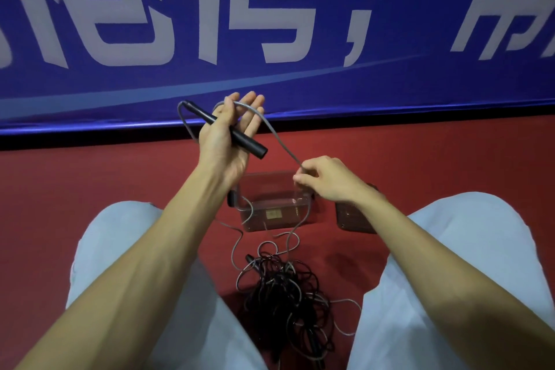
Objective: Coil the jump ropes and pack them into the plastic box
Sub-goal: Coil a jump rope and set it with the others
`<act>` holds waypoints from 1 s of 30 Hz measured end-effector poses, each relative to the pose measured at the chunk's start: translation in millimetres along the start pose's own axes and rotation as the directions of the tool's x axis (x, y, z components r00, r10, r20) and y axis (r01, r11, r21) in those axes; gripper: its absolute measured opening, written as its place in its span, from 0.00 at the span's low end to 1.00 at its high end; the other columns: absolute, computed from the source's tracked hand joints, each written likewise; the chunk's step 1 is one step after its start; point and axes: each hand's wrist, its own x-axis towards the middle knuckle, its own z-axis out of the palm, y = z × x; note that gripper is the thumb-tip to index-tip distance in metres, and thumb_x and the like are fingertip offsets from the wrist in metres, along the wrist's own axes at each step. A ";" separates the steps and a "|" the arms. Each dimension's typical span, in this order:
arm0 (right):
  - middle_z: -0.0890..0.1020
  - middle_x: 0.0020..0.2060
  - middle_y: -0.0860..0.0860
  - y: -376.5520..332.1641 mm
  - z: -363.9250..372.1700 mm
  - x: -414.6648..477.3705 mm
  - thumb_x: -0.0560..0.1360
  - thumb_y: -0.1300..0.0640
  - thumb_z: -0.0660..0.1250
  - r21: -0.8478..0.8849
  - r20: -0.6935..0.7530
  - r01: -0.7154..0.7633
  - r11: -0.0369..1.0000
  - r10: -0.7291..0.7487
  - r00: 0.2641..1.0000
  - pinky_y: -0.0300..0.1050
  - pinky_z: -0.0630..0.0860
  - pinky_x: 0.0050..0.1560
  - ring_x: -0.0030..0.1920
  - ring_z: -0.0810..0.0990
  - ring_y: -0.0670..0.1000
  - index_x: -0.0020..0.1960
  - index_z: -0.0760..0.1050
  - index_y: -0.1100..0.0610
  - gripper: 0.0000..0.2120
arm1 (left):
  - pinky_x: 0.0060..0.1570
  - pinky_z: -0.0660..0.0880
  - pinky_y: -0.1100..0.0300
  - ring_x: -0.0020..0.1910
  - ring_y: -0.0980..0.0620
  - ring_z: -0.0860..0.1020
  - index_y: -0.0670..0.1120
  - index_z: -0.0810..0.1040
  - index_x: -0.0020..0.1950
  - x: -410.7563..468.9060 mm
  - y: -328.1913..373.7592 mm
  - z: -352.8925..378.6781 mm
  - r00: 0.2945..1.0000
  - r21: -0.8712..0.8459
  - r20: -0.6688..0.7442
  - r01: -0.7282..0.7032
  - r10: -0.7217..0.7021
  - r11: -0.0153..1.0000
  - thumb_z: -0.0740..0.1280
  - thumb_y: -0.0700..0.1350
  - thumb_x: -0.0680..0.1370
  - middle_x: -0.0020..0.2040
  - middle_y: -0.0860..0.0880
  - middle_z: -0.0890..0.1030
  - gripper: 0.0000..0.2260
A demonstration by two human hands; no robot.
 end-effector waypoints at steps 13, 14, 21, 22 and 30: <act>0.80 0.33 0.55 -31.5 -41.3 -8.5 0.80 0.58 0.63 0.759 -0.403 0.271 0.593 0.101 0.909 0.48 0.81 0.31 0.29 0.81 0.52 0.51 0.74 0.63 0.07 | 0.40 0.76 0.66 0.38 0.56 0.79 0.39 0.79 0.58 -13.3 -44.7 -19.9 0.921 0.940 0.083 0.053 -0.380 0.336 0.63 0.32 0.80 0.43 0.49 0.81 0.10; 0.80 0.33 0.55 -30.9 -44.1 -8.3 0.81 0.57 0.63 0.795 -0.410 0.283 0.536 0.131 0.903 0.48 0.81 0.31 0.29 0.82 0.52 0.52 0.73 0.63 0.08 | 0.41 0.76 0.67 0.38 0.57 0.79 0.39 0.79 0.60 -16.5 -46.7 -20.9 0.884 0.944 0.100 0.060 -0.456 0.323 0.63 0.31 0.79 0.43 0.49 0.81 0.11; 0.79 0.35 0.57 -22.8 -51.3 -6.2 0.81 0.59 0.61 0.898 -0.389 0.290 0.331 0.286 0.876 0.45 0.80 0.32 0.30 0.82 0.51 0.53 0.70 0.64 0.07 | 0.51 0.80 0.59 0.52 0.44 0.83 0.37 0.79 0.56 -24.6 -50.0 -18.9 0.774 0.947 0.181 0.030 -0.607 0.320 0.63 0.34 0.80 0.53 0.37 0.83 0.07; 0.79 0.35 0.57 -21.5 -51.1 -5.3 0.81 0.59 0.61 0.905 -0.383 0.291 0.309 0.300 0.874 0.45 0.80 0.32 0.30 0.82 0.52 0.54 0.70 0.64 0.08 | 0.46 0.81 0.60 0.47 0.45 0.83 0.37 0.79 0.53 -25.8 -49.7 -17.5 0.803 0.940 0.176 0.035 -0.569 0.340 0.64 0.34 0.80 0.50 0.38 0.84 0.06; 0.81 0.41 0.60 -16.1 -43.4 -2.6 0.83 0.48 0.56 0.908 -0.272 0.131 0.398 0.324 0.906 0.48 0.82 0.35 0.34 0.83 0.54 0.56 0.72 0.63 0.18 | 0.37 0.82 0.60 0.36 0.49 0.84 0.40 0.76 0.48 -18.0 -40.4 -6.7 0.960 0.767 0.095 0.098 -0.264 0.634 0.63 0.36 0.81 0.38 0.44 0.83 0.04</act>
